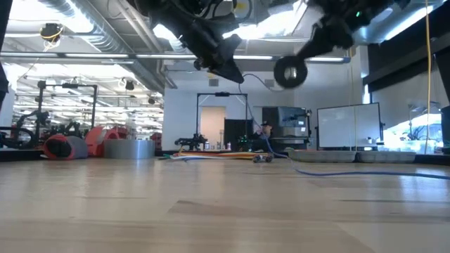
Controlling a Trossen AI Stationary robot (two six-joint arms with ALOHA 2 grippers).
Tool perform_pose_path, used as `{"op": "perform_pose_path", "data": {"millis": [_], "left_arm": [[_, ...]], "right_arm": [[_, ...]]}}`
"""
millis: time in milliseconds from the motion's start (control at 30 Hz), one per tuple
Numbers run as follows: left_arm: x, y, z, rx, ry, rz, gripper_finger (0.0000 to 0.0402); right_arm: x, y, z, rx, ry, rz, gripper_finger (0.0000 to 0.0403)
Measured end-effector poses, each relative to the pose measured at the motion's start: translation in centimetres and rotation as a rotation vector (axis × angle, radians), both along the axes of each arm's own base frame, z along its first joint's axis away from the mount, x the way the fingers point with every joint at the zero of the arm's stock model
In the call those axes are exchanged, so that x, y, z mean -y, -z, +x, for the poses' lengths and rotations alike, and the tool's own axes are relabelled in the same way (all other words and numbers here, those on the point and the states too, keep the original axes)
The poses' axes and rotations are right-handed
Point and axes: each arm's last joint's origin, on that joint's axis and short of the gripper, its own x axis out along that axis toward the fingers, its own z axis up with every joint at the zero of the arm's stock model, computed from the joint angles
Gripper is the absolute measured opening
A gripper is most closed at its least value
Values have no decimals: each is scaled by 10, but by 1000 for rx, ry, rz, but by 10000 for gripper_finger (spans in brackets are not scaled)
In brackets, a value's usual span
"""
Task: Coil cords
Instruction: Coil the blue wire on the black spool
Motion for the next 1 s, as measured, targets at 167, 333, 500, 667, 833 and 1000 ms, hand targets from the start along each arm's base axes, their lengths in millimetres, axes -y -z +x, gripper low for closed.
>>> {"op": "perform_pose_path", "data": {"millis": [167, 333, 500, 667, 833, 1000], "left_arm": [[0, -3, 1, 31, -8, -12, 1], [1, -6, 3, 88, -8, -43, 1], [8, -15, 9, 206, 116, -108, 1], [15, -15, 11, 214, 161, -123, 1], [15, -18, 12, 242, 160, -120, 1], [16, -20, 13, 259, 167, -105, 1]], "right_arm": [[3, 28, 14, -79, 17, 5, 3], [8, 46, 28, -84, 90, -34, 3], [12, 49, 43, 1, 167, -77, 3], [14, 35, 54, 210, 187, -83, 3], [12, 13, 58, 466, 108, -32, 3], [11, -1, 59, 626, 54, -9, 3]]}}
